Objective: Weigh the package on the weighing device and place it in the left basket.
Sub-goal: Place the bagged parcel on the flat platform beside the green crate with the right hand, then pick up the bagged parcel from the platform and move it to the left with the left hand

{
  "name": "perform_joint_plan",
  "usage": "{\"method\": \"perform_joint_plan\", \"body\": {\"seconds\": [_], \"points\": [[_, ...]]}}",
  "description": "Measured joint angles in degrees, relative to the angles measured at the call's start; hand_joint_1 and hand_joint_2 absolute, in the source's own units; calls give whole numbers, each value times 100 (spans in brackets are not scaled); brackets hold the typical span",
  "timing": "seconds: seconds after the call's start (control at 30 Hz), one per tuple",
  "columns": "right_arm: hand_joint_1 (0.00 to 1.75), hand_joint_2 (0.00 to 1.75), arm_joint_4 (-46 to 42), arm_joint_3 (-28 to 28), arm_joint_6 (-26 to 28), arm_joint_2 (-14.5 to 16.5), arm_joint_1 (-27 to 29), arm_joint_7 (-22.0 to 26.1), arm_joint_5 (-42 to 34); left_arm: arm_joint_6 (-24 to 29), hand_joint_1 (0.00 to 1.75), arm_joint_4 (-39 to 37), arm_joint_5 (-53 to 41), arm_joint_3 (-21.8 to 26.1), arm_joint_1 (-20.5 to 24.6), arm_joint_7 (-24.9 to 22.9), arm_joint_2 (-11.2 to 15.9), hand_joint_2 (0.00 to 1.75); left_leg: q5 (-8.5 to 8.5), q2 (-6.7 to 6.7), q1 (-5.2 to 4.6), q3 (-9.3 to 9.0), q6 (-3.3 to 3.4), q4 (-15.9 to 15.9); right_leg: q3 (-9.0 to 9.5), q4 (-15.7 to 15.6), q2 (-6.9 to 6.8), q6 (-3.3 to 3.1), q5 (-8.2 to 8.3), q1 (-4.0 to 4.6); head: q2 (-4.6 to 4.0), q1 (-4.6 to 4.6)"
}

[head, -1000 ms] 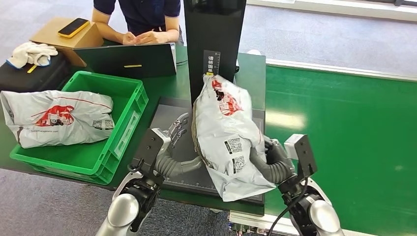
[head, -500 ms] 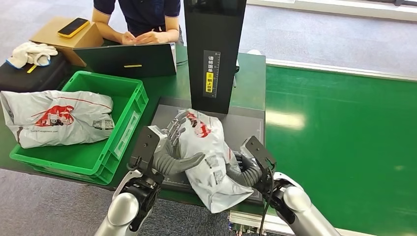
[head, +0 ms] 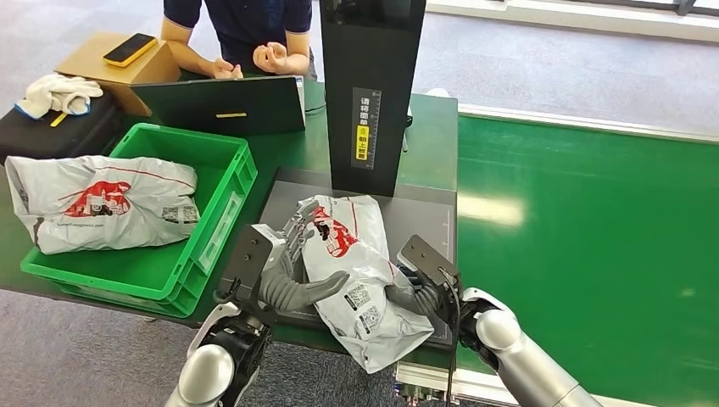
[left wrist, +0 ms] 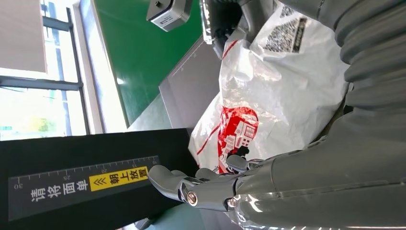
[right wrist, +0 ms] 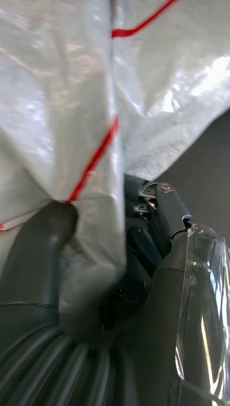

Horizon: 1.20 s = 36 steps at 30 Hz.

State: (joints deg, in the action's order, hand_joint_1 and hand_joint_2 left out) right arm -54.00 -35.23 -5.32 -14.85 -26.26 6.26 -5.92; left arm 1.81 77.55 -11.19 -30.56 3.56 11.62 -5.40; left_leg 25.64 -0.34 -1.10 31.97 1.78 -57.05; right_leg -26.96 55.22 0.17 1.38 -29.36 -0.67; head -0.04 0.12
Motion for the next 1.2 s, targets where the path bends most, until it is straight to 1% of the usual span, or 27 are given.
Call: {"method": "perform_joint_plan", "body": {"seconds": [0.13, 0.23, 0.33, 0.47, 0.6, 0.7, 0.8, 0.93, 1.07, 1.2], "points": [[0, 175, -57, 68, 408, -57, 26, 107, 149, 11, 0, 98, -42, 0, -80, -30, 0, 175, -9, -2, -1, 2, 12, 0, 0, 0, -1, 12, 9, -2, 1, -1], [0, 175, -269, 247, 594, -138, 143, 228, 155, 39, 0, 138, -70, 0, -140, -30, 4, 175, -12, -4, -2, 11, 16, -2, -3, 0, -2, 15, 15, -3, 1, 1], [0, 175, -583, 498, 733, -199, 277, 475, 49, 58, 0, 144, -137, -6, -156, -3, 6, 175, -14, -3, -3, 23, 19, -6, -12, 0, -1, 17, 19, -4, 0, 0], [0, 175, -1305, 1034, 964, -231, 442, 938, -145, 63, 0, 63, -267, -115, -74, 124, 4, 175, -14, -4, -3, 34, 19, -8, -25, 0, -2, 18, 19, -3, -1, -1], [0, 175, -2048, 1504, 1070, -208, 761, 1112, -182, 2, 0, -109, -295, -280, 81, 224, -1, 175, -12, -4, -2, 41, 18, -7, -31, 0, -3, 17, 17, -2, 1, -1], [0, 175, -2583, 1800, 1143, -121, 1094, 1285, -179, -105, 0, -269, -367, -449, 193, 258, -4, 175, -11, -6, -2, 45, 16, -7, -36, 0, -5, 15, 15, -2, -1, -1], [0, 175, -3119, 2105, 1121, 8, 1427, 1466, -228, -206, 0, -453, -504, -663, 313, 275, -9, 175, -10, -6, -2, 48, 14, -6, -39, 0, -6, 14, 14, -2, -1, -1], [0, 175, -3703, 2503, 924, 183, 1771, 1622, -312, -266, 0, -694, -876, -971, 438, 201, -38, 175, -10, -6, -2, 49, 14, -6, -40, 0, -5, 14, 14, -2, -1, 1], [0, 175, -4160, 2841, 684, 347, 1990, 1737, -373, -251, 0, -1044, -1610, -1290, 552, -33, -88, 175, -9, -5, -2, 50, 14, -6, -41, -1, -4, 14, 14, -3, 1, 0], [0, 175, -4508, 3142, 500, 506, 2093, 1784, -466, -231, 0, -1647, -2356, -1541, 731, -178, -165, 175, -10, -5, -2, 49, 14, -6, -41, 0, -4, 14, 14, -3, 1, 0]]}}
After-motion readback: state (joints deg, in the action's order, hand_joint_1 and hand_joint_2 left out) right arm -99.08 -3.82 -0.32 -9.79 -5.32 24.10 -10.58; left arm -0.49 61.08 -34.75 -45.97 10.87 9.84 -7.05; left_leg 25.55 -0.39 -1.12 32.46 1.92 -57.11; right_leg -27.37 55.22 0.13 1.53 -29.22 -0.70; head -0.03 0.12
